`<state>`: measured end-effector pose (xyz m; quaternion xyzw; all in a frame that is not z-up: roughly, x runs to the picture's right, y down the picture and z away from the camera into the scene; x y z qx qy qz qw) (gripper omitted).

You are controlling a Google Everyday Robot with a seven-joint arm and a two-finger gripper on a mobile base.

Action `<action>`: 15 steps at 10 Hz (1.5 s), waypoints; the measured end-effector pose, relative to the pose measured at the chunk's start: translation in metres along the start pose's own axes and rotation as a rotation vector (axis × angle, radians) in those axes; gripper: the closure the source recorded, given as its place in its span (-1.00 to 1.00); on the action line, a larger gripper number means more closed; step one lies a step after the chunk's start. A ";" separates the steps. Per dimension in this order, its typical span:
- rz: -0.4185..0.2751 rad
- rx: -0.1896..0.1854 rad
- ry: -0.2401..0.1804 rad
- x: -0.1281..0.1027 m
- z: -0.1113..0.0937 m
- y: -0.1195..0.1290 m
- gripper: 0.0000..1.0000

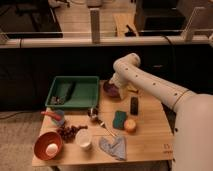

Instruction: Place banana in paper cup

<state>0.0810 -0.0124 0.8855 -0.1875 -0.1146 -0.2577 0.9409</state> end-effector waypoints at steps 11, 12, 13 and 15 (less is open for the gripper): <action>0.323 0.080 0.003 0.170 0.087 -0.031 -0.60; 0.353 0.082 -0.026 0.167 0.087 -0.032 -0.60; 0.370 0.072 -0.042 0.164 0.086 -0.031 -0.60; 0.397 0.028 -0.070 0.147 0.082 -0.034 -0.60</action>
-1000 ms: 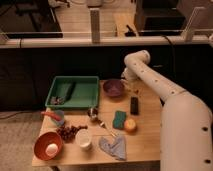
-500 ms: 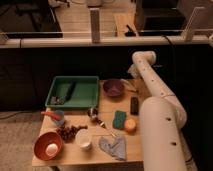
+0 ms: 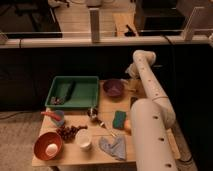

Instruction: Place banana in paper cup

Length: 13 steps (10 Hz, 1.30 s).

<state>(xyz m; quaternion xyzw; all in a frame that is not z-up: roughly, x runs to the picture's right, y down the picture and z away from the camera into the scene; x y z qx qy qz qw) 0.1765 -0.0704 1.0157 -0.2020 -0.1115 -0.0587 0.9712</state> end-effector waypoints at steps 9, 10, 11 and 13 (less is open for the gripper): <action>0.177 -0.043 -0.068 0.010 -0.002 0.036 -0.60; 0.196 -0.031 -0.091 0.011 -0.001 0.038 -0.60; 0.217 -0.028 -0.116 0.012 0.002 0.040 -0.60; 0.278 -0.026 -0.169 0.015 0.007 0.043 -0.60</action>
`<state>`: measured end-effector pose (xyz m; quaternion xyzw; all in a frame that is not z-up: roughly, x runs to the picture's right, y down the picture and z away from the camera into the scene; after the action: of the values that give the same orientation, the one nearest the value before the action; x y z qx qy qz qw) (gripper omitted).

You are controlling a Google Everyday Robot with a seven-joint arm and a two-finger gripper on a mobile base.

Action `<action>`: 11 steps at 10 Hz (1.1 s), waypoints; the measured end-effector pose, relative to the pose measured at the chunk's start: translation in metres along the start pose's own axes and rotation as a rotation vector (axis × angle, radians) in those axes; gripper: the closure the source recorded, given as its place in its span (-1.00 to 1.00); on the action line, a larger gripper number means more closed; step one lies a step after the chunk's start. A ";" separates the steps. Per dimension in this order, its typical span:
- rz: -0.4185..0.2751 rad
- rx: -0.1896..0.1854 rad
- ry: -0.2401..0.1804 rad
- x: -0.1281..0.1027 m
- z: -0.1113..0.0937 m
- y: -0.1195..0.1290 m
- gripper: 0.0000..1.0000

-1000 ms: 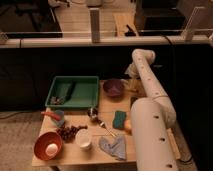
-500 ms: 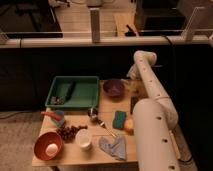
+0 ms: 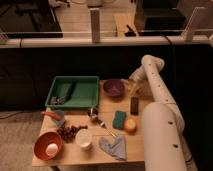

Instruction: Place banana in paper cup

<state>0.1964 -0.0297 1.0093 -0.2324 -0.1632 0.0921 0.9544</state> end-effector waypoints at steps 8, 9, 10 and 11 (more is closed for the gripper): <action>0.025 -0.002 -0.039 0.006 0.023 0.003 0.01; 0.021 -0.015 -0.039 0.004 0.026 0.004 0.29; 0.018 -0.020 -0.039 0.003 0.028 0.004 0.45; 0.013 -0.026 -0.036 0.000 0.029 0.004 0.66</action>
<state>0.1861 -0.0138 1.0318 -0.2442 -0.1802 0.1003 0.9475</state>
